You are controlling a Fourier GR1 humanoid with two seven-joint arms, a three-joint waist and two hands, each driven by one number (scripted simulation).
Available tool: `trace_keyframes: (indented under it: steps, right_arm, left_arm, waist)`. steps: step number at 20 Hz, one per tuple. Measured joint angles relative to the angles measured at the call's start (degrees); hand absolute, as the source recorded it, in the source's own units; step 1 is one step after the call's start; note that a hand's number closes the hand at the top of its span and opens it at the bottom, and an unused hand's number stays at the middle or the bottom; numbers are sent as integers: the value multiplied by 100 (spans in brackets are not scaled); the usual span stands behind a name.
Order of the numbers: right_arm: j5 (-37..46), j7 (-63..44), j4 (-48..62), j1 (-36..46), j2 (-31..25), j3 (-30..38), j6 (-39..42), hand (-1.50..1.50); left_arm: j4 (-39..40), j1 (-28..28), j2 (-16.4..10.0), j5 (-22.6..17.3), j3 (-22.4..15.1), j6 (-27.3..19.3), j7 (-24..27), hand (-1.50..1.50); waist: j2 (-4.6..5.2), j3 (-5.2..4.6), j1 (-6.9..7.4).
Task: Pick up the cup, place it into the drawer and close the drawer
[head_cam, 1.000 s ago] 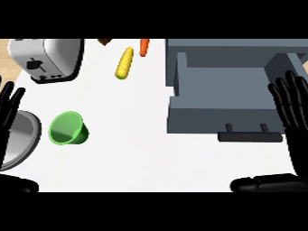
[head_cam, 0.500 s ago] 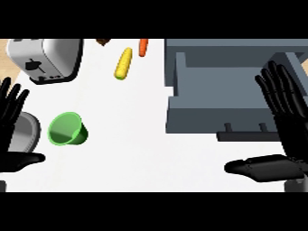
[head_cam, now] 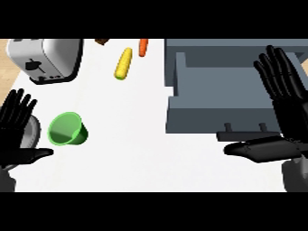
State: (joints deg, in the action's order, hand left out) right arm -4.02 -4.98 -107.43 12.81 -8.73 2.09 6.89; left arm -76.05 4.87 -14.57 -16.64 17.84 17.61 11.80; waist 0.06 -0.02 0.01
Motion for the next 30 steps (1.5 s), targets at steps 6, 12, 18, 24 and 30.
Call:
trace_keyframes:
  steps: [6,12,18,24,30]
  right_arm:
    - [-141,-50,35,127,-133,242,109,-150]
    - [-164,10,40,101,-128,302,176,-150]
    - [-160,-154,-19,220,-138,309,166,-150]
    - [-267,-265,-183,202,-153,341,218,-150]
    - [-322,-341,-50,400,-209,386,257,-150]
  left_arm:
    - [1432,245,-61,481,40,20,923,-150]
    - [3113,808,-200,860,88,16,1922,-150]
    - [4893,1415,-474,1243,135,107,3087,-150]
    - [5997,1779,-566,1446,192,-51,3812,-150]
    - [6386,1915,-472,1550,193,-225,4147,-150]
  waist:
    - [2,-1,-22]
    - [6,-2,-41]
    - [15,-6,-68]
    - [34,-16,-116]
    - [56,-22,-144]
